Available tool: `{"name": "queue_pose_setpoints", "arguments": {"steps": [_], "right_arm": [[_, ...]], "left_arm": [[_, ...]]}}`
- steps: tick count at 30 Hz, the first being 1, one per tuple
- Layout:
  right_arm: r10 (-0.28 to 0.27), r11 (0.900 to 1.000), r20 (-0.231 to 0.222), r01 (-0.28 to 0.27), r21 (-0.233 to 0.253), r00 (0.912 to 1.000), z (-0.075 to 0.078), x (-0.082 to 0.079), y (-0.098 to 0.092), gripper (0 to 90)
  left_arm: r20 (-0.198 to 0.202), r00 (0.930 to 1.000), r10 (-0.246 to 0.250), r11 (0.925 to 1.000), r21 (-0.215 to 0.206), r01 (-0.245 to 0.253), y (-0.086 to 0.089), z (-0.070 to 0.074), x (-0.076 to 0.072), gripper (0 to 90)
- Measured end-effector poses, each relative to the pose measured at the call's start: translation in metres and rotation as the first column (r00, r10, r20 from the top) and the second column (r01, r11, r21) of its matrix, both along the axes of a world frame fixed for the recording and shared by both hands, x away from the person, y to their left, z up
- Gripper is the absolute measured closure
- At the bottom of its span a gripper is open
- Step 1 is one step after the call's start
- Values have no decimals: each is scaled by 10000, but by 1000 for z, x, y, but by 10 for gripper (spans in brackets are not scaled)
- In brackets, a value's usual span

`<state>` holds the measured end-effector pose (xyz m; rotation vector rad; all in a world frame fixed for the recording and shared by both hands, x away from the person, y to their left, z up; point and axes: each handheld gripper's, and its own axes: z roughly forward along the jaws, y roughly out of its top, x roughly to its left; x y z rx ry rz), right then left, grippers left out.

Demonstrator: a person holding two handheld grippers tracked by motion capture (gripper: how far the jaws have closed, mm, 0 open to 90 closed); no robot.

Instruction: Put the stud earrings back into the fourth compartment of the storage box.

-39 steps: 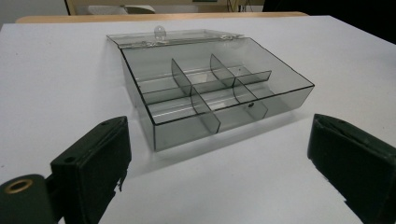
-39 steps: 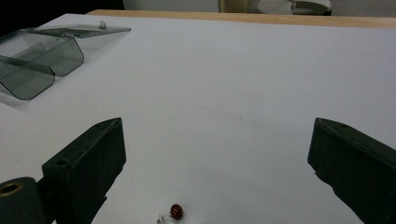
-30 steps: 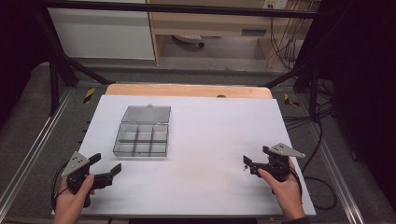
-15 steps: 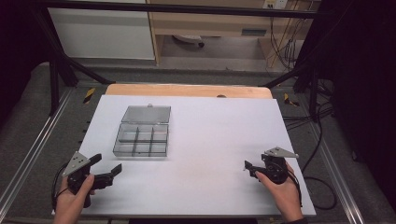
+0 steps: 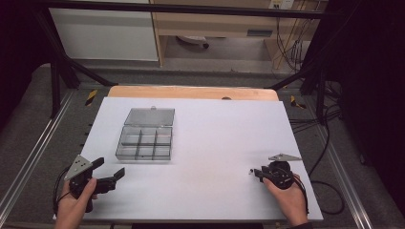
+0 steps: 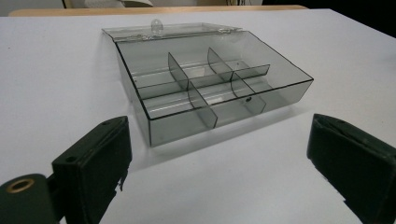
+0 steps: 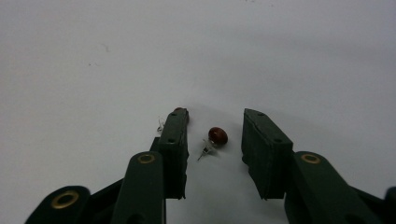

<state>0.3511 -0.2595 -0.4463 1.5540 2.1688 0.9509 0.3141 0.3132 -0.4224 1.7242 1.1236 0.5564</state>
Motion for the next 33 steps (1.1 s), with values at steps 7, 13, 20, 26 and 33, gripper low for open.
{"name": "queue_pose_setpoints", "arguments": {"steps": [7,13,20,26,33], "right_arm": [[100,9993,219,-91,-373,9997,-1,2,2,728],[324,9951,331,-291,-948,9989,-1,2,6,791],[233,9997,823,-229,-59,9963,8,-1,-1,792],[513,9932,1198,-631,974,9915,13,-1,6,791],[1224,9835,1511,-1403,1141,9809,24,18,32,791]], "left_arm": [[-28,10000,65,10000,-21,-65,1,-1,0,68],[-34,10000,28,10000,23,-27,0,0,0,69],[-125,9999,91,9999,65,-90,1,-2,1,70],[-195,9997,117,9999,105,-115,0,-2,1,71],[-268,9995,154,9998,120,-151,1,-4,0,73]]}}
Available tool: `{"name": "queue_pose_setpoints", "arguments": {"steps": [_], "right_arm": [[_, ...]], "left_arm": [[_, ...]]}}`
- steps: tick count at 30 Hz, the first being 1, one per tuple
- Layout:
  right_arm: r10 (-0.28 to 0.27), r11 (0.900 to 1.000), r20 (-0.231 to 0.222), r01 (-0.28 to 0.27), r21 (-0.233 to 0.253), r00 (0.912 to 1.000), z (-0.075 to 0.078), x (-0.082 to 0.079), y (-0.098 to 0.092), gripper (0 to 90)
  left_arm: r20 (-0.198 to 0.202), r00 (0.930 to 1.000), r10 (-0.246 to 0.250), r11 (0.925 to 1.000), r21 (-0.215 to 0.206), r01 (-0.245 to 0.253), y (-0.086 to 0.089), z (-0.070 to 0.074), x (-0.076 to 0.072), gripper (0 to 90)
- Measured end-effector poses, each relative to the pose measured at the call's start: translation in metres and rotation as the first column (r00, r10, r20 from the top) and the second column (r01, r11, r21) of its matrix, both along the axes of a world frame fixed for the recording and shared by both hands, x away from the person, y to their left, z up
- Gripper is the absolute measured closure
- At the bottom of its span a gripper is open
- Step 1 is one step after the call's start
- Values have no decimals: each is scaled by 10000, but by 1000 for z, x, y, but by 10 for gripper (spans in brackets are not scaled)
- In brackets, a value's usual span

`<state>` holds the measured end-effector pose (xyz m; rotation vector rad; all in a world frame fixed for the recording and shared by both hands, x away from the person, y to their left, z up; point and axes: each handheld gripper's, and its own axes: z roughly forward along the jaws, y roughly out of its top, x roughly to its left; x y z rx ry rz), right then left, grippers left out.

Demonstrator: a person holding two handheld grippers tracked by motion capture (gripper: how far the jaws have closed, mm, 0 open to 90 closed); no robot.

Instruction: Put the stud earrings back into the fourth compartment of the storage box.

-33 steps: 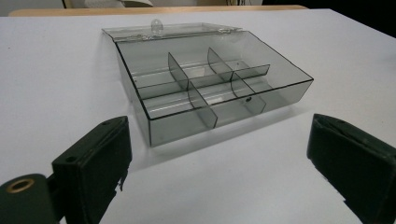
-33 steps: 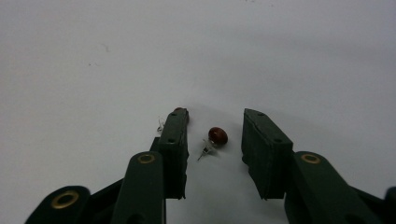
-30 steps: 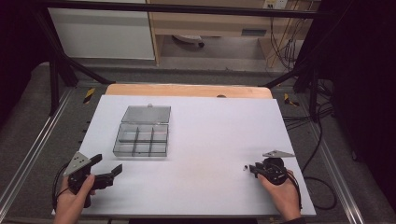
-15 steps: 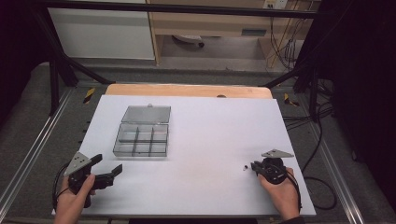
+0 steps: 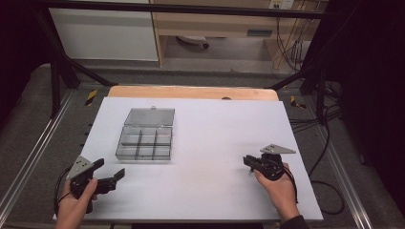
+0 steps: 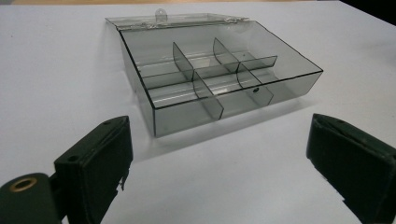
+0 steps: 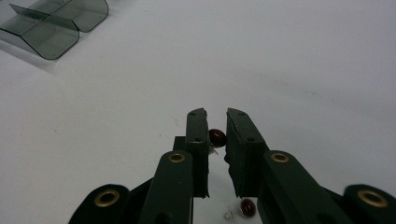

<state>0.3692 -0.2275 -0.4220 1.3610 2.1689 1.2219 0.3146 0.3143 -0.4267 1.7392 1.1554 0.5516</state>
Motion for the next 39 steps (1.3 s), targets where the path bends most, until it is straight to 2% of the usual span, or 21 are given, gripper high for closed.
{"name": "queue_pose_setpoints", "arguments": {"steps": [2,4,8,16,17,20,22,27,35,39], "right_arm": [[73,10000,-3,-73,51,10000,2,3,3,791],[317,9993,74,-319,216,9995,7,10,13,792],[718,9972,105,-720,186,9974,11,16,29,791],[1135,9923,-27,-1132,510,9935,11,21,48,791],[1201,9898,-124,-1188,791,9927,10,23,53,792],[1297,9871,-138,-1277,969,9915,9,26,58,791],[1433,9819,-227,-1393,1282,9894,9,28,67,792],[1699,9762,-238,-1649,1411,9852,9,31,83,792],[2354,9599,-220,-2289,1621,9716,13,36,119,792],[2535,9540,-184,-2468,1701,9672,16,36,130,792]], "left_arm": [[1,10000,15,10000,-33,-15,0,0,0,73],[-40,10000,-17,10000,0,17,0,0,0,73],[-22,10000,-75,10000,-8,75,-1,0,0,73],[-21,10000,-77,9999,-68,77,-1,0,0,73],[-29,10000,-87,9999,-77,87,-1,0,0,73],[-35,9999,-128,9999,-61,128,-2,0,0,73],[-44,9999,-129,9999,-48,128,-2,0,0,73],[-56,9999,-124,9999,-77,124,-1,-1,0,73],[-61,9998,-172,9998,-64,171,-2,0,0,73],[-91,9998,-184,9998,-85,183,-2,-1,0,73]]}}
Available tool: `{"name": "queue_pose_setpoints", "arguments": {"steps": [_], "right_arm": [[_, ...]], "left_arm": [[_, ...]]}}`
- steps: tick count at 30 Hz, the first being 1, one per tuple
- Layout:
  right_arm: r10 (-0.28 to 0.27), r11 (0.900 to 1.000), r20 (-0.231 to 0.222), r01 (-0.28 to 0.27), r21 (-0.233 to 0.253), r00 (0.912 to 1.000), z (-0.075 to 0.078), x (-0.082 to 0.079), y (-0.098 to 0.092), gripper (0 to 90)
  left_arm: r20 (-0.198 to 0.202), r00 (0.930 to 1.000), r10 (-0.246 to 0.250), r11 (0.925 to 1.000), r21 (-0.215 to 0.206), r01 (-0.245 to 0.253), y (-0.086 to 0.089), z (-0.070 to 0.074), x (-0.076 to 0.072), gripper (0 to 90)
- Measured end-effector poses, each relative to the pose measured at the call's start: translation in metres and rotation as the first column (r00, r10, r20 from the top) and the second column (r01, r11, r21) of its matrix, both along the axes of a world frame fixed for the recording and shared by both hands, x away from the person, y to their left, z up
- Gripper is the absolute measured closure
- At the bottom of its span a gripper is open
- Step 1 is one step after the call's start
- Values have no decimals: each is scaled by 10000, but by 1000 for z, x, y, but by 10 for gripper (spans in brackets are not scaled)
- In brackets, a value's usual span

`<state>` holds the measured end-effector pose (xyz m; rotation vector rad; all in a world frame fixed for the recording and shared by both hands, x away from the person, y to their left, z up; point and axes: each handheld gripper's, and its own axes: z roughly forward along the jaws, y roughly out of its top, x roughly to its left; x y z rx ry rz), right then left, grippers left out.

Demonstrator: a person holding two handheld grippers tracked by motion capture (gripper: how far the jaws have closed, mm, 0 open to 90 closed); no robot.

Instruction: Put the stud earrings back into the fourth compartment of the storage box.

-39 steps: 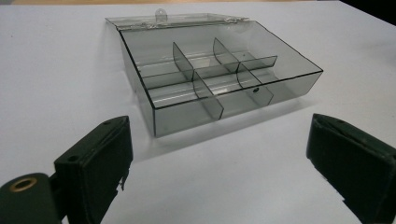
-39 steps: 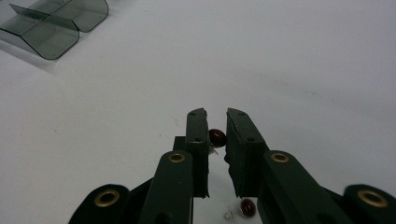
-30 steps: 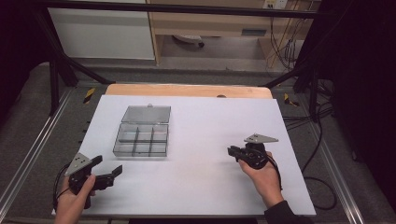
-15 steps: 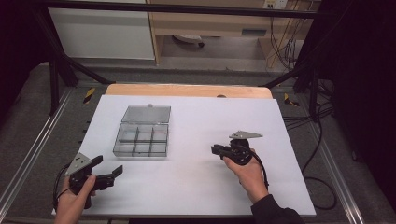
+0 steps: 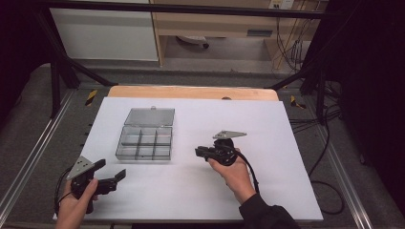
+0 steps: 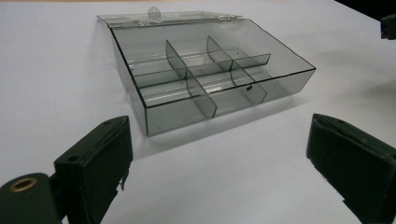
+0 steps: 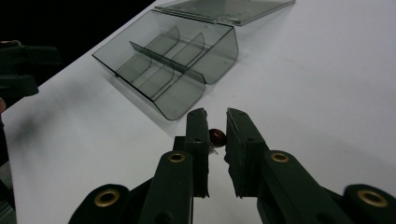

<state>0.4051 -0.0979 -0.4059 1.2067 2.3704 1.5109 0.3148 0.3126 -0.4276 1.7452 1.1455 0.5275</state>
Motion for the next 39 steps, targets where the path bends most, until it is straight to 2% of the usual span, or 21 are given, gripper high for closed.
{"name": "queue_pose_setpoints", "arguments": {"steps": [7,19,23,25,31,39], "right_arm": [[434,9990,62,-433,-145,9990,5,2,24,792],[1047,9944,285,-1050,81,9941,21,10,71,792],[1177,9930,319,-1181,97,9925,23,12,81,791],[1297,9915,295,-1301,88,9911,23,13,92,792],[1381,9903,371,-1386,109,9897,25,18,108,792],[1361,9893,273,-1373,485,9903,28,29,128,791]], "left_arm": [[-24,10000,-52,10000,-8,52,0,0,0,73],[10,10000,-80,10000,-19,80,1,1,0,73],[-15,10000,-64,10000,0,64,1,1,0,74],[-12,10000,-71,10000,3,71,1,1,1,74],[-62,9999,-81,10000,3,81,1,1,1,74],[-72,9999,-71,10000,13,72,1,0,1,75]]}}
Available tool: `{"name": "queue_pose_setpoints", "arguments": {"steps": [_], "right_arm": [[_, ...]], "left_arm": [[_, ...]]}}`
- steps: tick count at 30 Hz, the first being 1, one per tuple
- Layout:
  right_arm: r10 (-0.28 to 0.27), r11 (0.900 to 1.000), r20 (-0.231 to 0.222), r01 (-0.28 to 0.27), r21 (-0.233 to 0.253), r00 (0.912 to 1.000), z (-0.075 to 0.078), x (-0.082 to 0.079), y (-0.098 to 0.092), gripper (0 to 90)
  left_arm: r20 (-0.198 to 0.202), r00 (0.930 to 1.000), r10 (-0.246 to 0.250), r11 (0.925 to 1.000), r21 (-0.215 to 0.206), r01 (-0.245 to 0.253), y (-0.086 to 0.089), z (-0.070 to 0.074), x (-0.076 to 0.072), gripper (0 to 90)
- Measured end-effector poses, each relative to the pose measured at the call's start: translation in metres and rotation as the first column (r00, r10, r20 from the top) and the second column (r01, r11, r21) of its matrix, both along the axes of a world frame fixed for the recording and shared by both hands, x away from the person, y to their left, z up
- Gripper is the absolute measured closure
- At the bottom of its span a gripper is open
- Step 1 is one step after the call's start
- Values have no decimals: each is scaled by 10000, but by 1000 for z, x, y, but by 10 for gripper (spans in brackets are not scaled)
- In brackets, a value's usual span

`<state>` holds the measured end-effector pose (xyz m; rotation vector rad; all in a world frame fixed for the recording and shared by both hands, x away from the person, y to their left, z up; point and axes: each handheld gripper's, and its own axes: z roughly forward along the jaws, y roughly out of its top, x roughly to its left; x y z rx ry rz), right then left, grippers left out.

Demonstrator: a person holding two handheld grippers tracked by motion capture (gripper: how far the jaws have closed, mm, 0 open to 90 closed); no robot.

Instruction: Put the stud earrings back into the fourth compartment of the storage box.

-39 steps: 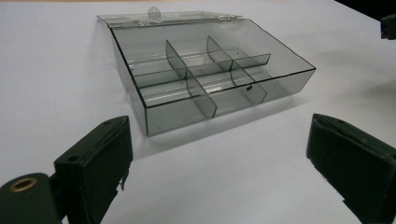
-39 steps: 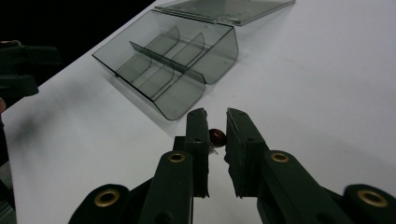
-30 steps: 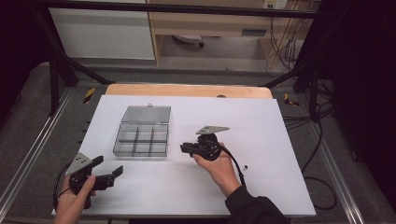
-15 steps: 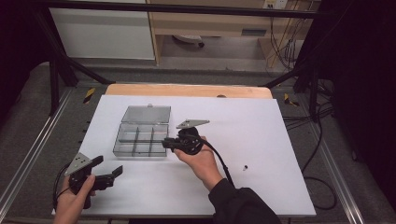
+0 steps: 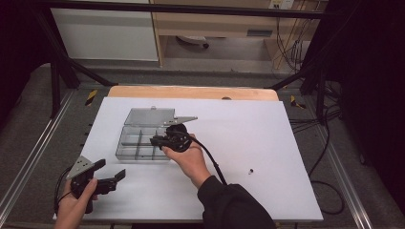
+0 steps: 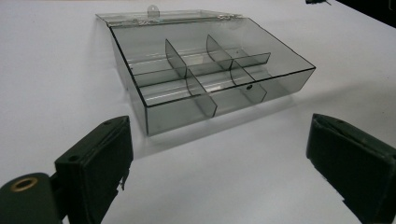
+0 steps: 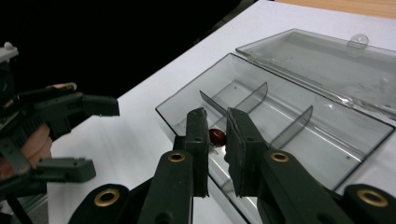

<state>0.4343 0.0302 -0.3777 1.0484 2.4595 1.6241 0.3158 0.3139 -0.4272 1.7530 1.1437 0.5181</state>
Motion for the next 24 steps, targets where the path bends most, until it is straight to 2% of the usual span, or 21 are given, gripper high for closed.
{"name": "queue_pose_setpoints", "arguments": {"steps": [13,20,24], "right_arm": [[-148,9994,73,146,309,9999,9,15,26,792],[-241,9994,181,236,265,9995,9,20,33,792],[-269,9995,84,268,155,9996,7,23,39,791]], "left_arm": [[-30,10000,-71,10000,45,71,0,-1,0,76],[-31,10000,21,10000,17,-21,0,0,0,77],[-36,10000,-11,10000,66,12,0,-1,1,77]]}}
